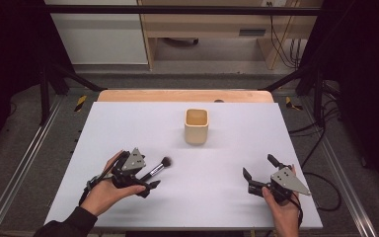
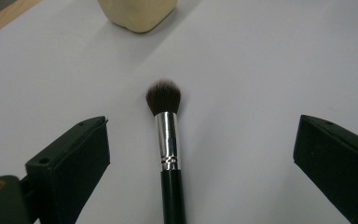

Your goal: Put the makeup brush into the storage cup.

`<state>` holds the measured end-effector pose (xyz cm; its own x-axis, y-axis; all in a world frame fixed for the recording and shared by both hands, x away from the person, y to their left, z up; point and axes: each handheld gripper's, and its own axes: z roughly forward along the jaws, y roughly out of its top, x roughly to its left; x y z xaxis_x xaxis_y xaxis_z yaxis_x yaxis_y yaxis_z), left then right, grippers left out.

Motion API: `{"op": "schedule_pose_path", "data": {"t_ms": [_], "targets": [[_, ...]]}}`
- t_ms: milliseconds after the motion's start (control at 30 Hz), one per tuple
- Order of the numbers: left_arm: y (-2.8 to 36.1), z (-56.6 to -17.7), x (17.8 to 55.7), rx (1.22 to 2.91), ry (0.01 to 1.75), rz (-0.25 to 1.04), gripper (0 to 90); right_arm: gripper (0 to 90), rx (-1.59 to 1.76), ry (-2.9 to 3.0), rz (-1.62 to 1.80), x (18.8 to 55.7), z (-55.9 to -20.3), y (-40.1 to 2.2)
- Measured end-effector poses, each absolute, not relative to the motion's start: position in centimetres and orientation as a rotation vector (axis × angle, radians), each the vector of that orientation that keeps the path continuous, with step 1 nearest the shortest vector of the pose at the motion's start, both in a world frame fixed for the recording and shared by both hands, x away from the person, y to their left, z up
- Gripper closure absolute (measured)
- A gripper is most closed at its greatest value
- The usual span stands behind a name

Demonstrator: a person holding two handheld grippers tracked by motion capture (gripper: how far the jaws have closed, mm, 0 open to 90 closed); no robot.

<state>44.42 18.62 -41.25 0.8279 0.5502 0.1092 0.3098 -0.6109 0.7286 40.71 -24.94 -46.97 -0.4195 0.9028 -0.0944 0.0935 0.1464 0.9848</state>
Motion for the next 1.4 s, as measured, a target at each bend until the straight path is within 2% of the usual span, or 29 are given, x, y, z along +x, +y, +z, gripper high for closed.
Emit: {"op": "schedule_pose_path", "data": {"t_ms": [933, 1300, 1400], "targets": [[17.8, -42.0, 46.8, 2.413, 0.662, 0.321, 4.3, 4.7, 0.975, 1.665, 1.348, 40.7, -47.0, -25.0], [17.6, -42.3, 46.9, 2.431, 0.675, 0.322, 8.2, 4.7, 0.983, 1.663, 1.349, 40.7, -47.0, -25.0], [17.7, -42.5, 47.1, 2.442, 0.680, 0.318, 12.3, 4.8, 0.980, 1.664, 1.347, 40.7, -47.0, -25.0]]}}
